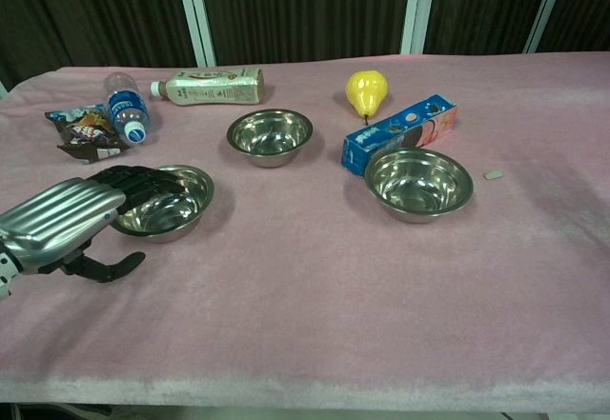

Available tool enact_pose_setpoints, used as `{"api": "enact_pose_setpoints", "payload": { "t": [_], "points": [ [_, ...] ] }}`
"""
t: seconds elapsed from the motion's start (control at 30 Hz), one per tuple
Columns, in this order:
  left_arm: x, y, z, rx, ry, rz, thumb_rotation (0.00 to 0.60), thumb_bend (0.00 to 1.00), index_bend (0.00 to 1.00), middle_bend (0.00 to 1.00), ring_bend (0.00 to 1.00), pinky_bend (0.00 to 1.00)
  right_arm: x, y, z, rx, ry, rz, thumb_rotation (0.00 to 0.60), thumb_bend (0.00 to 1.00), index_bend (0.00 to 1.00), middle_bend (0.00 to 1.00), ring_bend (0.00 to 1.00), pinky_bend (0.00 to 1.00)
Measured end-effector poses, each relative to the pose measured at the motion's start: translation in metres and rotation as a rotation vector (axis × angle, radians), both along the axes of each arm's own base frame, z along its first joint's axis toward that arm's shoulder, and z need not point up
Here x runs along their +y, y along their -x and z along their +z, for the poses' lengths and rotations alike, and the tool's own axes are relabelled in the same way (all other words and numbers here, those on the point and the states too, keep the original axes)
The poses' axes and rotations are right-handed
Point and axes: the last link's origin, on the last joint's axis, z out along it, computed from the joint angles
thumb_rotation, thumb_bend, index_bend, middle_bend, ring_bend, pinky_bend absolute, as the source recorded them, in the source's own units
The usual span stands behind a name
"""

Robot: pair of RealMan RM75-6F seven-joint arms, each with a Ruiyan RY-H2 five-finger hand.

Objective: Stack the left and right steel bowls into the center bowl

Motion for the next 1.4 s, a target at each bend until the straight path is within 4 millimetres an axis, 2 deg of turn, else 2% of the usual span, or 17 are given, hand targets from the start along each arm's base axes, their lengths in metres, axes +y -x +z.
{"api": "enact_pose_setpoints", "payload": {
  "t": [0.2,0.33,0.53,0.7,1.03,1.23,1.4],
  "points": [
    [0.000,0.001,0.001,-0.006,-0.005,0.002,0.600,0.40,0.19,0.05,0.00,0.06,0.001,-0.001,0.000,-0.003,0.004,0.003,0.600,0.29,0.00,0.00,0.00,0.00],
    [0.002,0.002,-0.001,0.000,-0.002,0.003,0.600,0.40,0.27,0.05,0.00,0.06,0.001,-0.001,-0.002,-0.001,-0.011,0.005,0.600,0.29,0.00,0.00,0.00,0.00],
    [0.006,0.002,-0.006,-0.009,0.002,0.008,0.600,0.42,0.48,0.09,0.00,0.06,0.002,0.000,0.003,-0.009,0.001,0.000,0.600,0.29,0.00,0.00,0.00,0.00],
    [0.011,0.001,-0.011,-0.031,-0.032,0.007,0.600,0.45,0.66,0.17,0.01,0.06,0.004,0.001,0.005,-0.012,0.007,-0.001,0.600,0.29,0.00,0.00,0.00,0.00],
    [0.016,-0.013,-0.004,-0.161,-0.134,-0.048,0.600,0.46,0.69,0.21,0.02,0.06,0.004,0.001,0.006,-0.016,0.001,-0.002,0.600,0.29,0.00,0.00,0.00,0.00],
    [0.022,-0.037,0.006,-0.199,-0.199,-0.146,0.600,0.43,0.69,0.21,0.02,0.06,0.004,0.000,0.009,-0.081,0.005,-0.012,0.600,0.28,0.00,0.00,0.00,0.00],
    [0.030,-0.072,0.004,-0.157,-0.200,-0.241,0.600,0.43,0.69,0.21,0.02,0.06,0.008,0.000,0.026,-0.164,0.060,-0.010,0.600,0.28,0.00,0.00,0.00,0.00]
  ]
}}
